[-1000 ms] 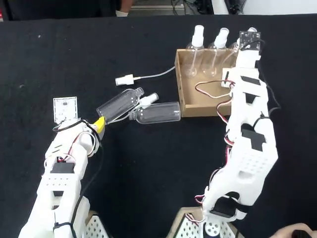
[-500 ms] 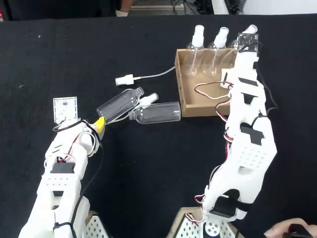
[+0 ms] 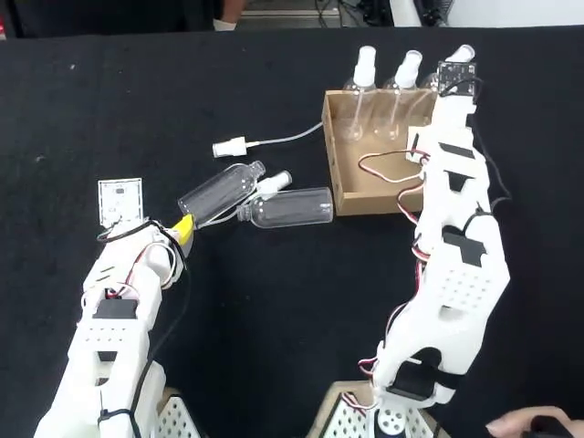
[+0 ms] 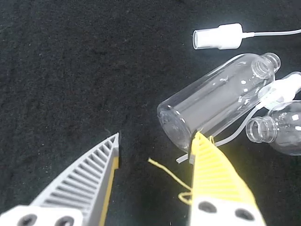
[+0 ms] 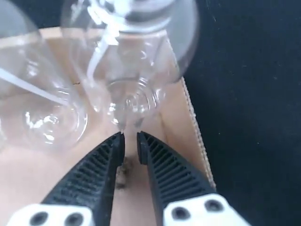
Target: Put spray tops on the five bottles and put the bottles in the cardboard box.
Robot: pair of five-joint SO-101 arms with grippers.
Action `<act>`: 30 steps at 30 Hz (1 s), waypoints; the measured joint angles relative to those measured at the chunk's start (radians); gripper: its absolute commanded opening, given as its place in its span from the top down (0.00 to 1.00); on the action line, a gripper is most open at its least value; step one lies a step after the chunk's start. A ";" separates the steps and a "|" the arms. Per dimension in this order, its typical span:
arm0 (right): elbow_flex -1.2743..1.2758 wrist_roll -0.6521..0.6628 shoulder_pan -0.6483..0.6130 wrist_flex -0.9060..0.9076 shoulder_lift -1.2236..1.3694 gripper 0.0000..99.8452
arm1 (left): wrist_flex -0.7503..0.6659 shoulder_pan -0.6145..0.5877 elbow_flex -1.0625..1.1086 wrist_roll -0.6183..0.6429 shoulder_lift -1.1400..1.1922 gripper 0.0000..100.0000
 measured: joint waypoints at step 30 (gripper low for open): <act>0.580 -0.002 -0.092 0.313 -0.937 0.99 | 0.000 0.000 0.000 0.000 0.000 0.76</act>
